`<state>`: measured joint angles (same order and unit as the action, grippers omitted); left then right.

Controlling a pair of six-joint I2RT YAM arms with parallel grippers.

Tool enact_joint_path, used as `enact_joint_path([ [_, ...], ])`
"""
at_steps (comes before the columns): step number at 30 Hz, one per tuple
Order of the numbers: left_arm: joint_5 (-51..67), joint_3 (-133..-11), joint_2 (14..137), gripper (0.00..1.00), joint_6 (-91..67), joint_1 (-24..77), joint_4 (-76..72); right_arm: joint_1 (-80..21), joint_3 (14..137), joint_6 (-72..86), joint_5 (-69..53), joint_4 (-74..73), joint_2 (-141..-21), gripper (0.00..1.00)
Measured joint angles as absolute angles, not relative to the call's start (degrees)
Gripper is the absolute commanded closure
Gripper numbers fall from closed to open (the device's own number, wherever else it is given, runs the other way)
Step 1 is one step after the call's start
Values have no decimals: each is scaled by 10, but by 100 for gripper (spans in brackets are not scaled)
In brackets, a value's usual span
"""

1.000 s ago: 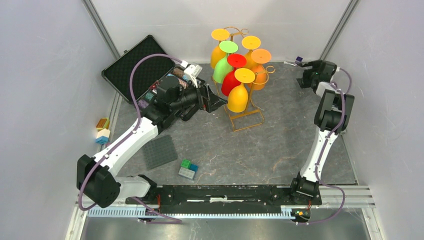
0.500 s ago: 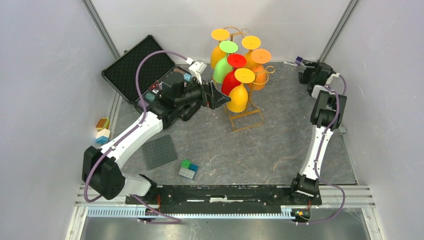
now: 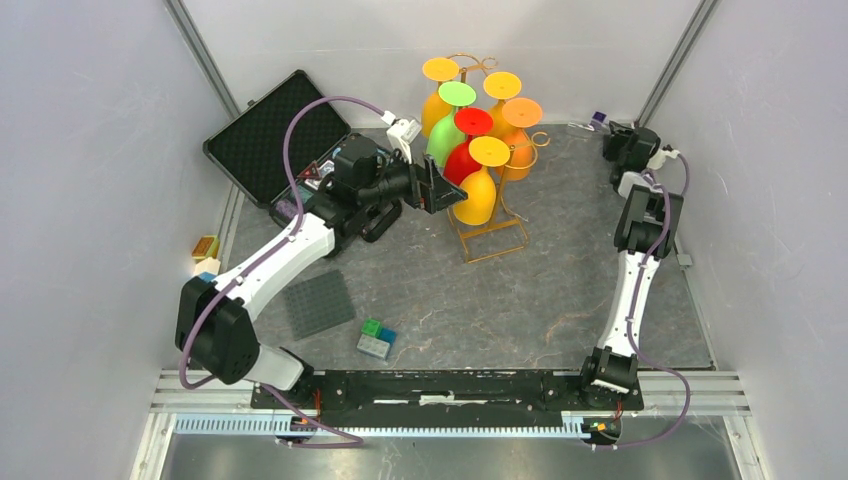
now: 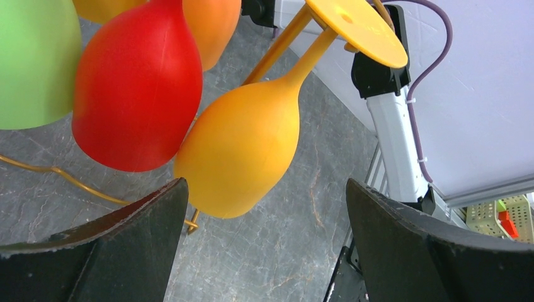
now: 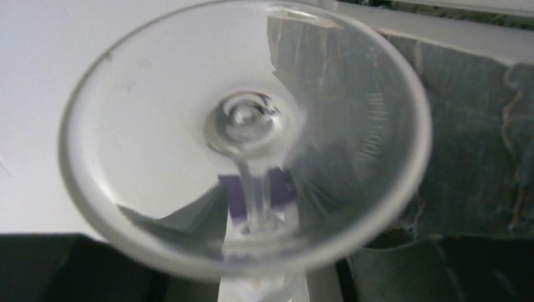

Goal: Place the wine glass upside down on the wine glass rack

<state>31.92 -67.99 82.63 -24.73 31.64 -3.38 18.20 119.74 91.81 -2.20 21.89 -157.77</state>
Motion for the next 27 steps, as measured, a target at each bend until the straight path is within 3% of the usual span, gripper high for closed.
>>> enact_joint_path([
  [6,321,-692,839,2,-248,316,-33,180,1188,923,-19,243,-1580,69],
  [17,327,-701,841,2,-248,316,-34,183,1044,894,-44,292,-1499,72],
  [27,331,-701,826,2,-248,316,-34,198,848,837,-68,295,-1337,76],
])
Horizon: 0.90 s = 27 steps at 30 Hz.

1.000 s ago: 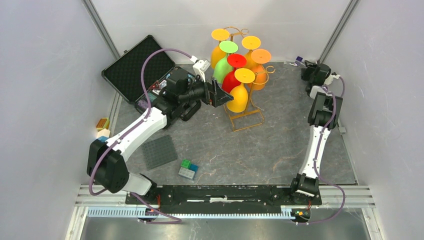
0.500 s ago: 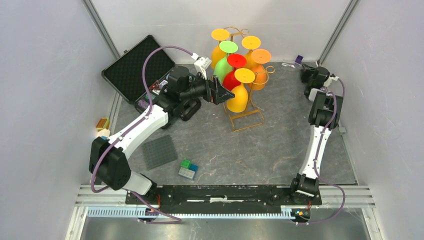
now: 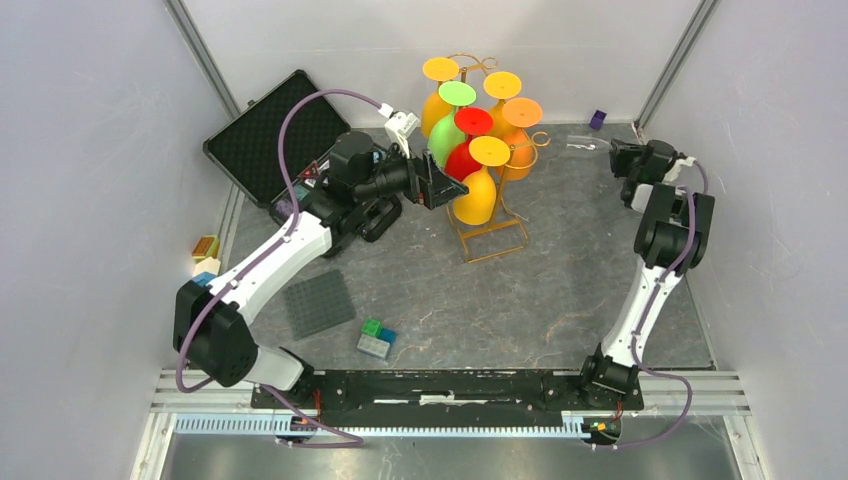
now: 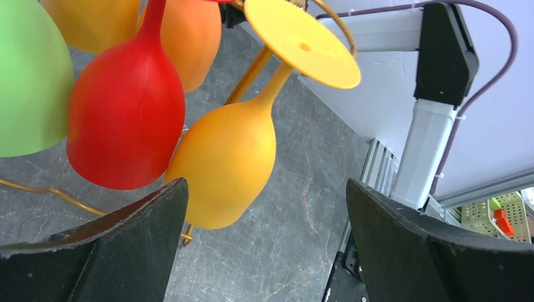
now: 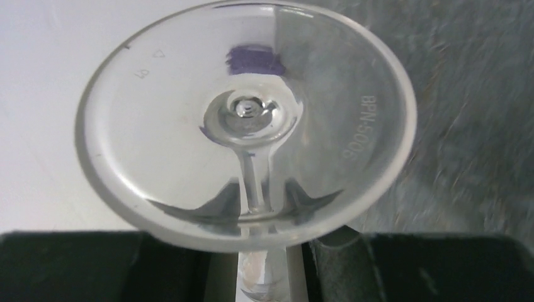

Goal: Place the wine glass upside down on the wine glass rack

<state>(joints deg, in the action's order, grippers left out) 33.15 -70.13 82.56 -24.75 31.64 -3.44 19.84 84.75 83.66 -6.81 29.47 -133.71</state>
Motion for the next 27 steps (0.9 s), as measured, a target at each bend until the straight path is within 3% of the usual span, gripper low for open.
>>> enact_joint_path([
  [8,328,-701,784,3,-248,316,-34,200,740,748,-97,281,-1147,78],
  [21,310,-709,735,3,-263,318,-3,190,724,461,-100,81,-860,82],
  [27,301,-709,732,4,-288,320,21,171,741,344,-97,-17,-790,86],
])
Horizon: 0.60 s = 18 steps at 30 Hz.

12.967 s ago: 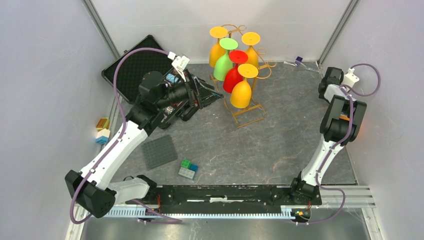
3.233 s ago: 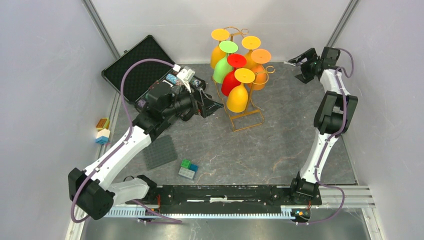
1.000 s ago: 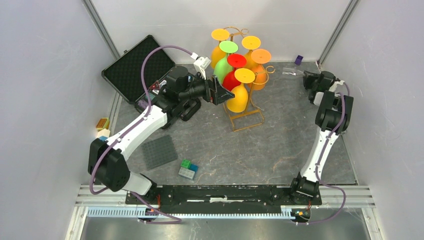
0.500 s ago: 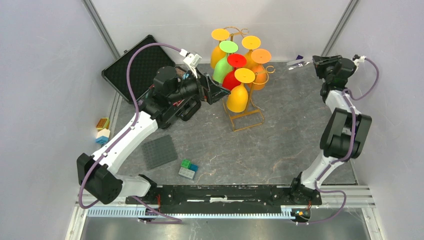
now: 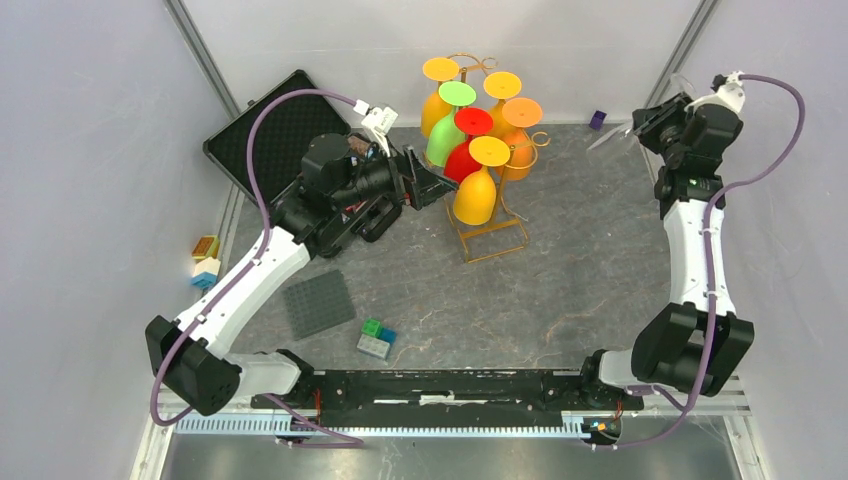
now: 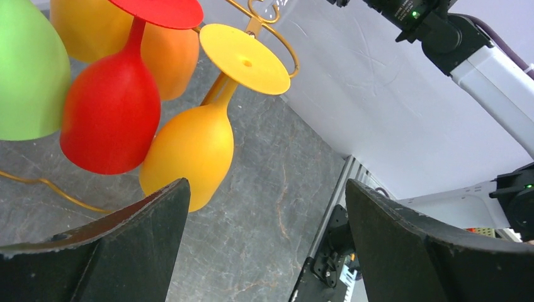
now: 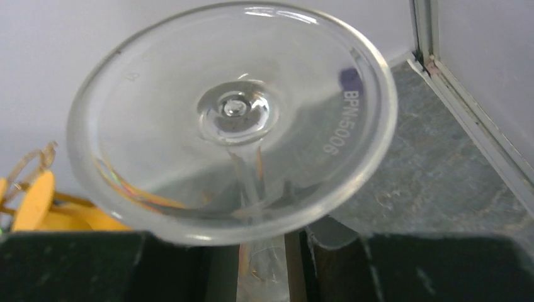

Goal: Place the wine glass upside down on the wine glass rack

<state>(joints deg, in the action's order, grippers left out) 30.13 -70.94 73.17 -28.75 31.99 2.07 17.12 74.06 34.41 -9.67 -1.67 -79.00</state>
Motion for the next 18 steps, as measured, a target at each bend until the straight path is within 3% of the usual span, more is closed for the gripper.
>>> enact_joint_path([
  [10,301,-744,731,4,-337,324,37,111,744,187,-126,-177,-759,94],
  [18,299,-807,755,4,-371,343,46,75,723,56,-191,-210,-702,97],
])
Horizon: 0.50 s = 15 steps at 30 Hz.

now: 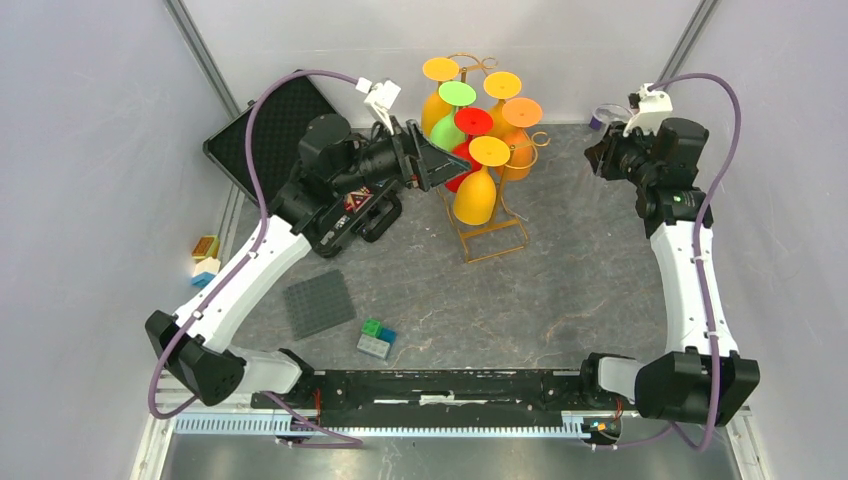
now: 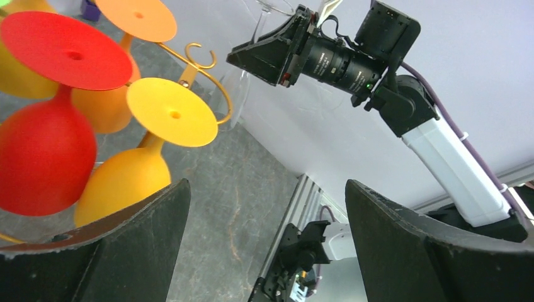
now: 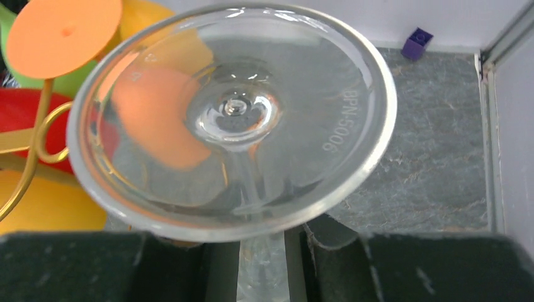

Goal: Place the wine glass upside down on the wine glass rack

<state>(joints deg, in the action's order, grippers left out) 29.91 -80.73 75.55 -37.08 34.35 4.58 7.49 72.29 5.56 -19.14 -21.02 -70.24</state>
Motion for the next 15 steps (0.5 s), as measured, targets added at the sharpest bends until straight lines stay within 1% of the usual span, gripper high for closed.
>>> enact_joint_path([
  [5,291,-846,787,5,-390,365,67,62,723,3,-230,-211,-698,100],
  [9,283,-858,808,6,-400,380,78,52,718,-30,-260,-208,-696,100],
  [15,268,-910,847,6,-405,394,115,43,660,-66,-305,-186,-664,100],
])
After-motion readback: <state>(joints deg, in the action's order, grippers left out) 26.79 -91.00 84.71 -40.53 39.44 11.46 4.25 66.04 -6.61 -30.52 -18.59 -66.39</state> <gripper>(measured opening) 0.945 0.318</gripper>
